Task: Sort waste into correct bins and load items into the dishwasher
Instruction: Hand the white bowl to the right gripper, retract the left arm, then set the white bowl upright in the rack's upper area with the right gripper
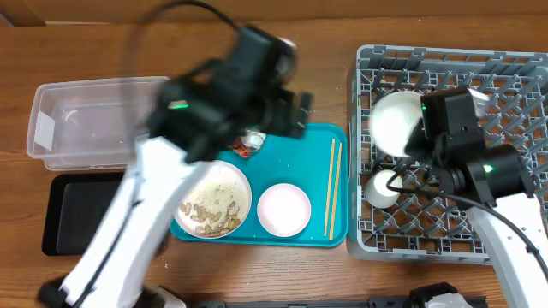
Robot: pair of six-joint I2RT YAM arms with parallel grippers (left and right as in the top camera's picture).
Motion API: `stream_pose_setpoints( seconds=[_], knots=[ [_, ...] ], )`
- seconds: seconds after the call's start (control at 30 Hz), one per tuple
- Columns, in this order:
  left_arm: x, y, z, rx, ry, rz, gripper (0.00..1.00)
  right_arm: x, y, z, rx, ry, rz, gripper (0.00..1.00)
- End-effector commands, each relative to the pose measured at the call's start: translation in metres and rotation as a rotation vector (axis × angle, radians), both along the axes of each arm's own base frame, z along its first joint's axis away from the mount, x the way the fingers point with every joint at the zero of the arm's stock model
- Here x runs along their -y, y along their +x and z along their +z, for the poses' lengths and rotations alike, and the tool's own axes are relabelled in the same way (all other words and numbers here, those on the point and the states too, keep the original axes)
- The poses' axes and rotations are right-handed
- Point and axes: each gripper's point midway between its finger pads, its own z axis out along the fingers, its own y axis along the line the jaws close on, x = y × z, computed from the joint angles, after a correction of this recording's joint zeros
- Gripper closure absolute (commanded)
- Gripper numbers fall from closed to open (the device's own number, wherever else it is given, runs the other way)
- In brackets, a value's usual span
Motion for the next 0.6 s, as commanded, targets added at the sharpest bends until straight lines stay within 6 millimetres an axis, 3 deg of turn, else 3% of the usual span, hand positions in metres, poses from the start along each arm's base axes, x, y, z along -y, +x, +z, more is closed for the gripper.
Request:
stream_pose_setpoints(
  seconds=[0.0,0.17,0.3,0.4,0.57],
  knots=[
    [-0.061,-0.004,0.069,0.162,-0.093,0.178,0.0,0.066,-0.016,0.06,0.183,-0.303,-0.304,0.96],
    [-0.123,-0.014,0.103,0.259,-0.137,0.355,0.0,0.074,-0.01,0.053,0.141,-0.395,-0.334,0.96],
    [-0.154,-0.026,0.112,0.292,-0.134,0.438,0.0,0.087,0.003,0.046,0.083,-0.586,-0.393,0.96],
    [-0.16,-0.031,0.112,0.287,-0.128,0.456,0.0,0.092,0.015,0.041,0.043,-0.726,-0.419,0.96],
    [-0.161,-0.036,0.1,0.232,-0.106,0.457,0.0,0.088,0.036,0.004,-0.063,-0.786,-0.377,0.96]
  ],
)
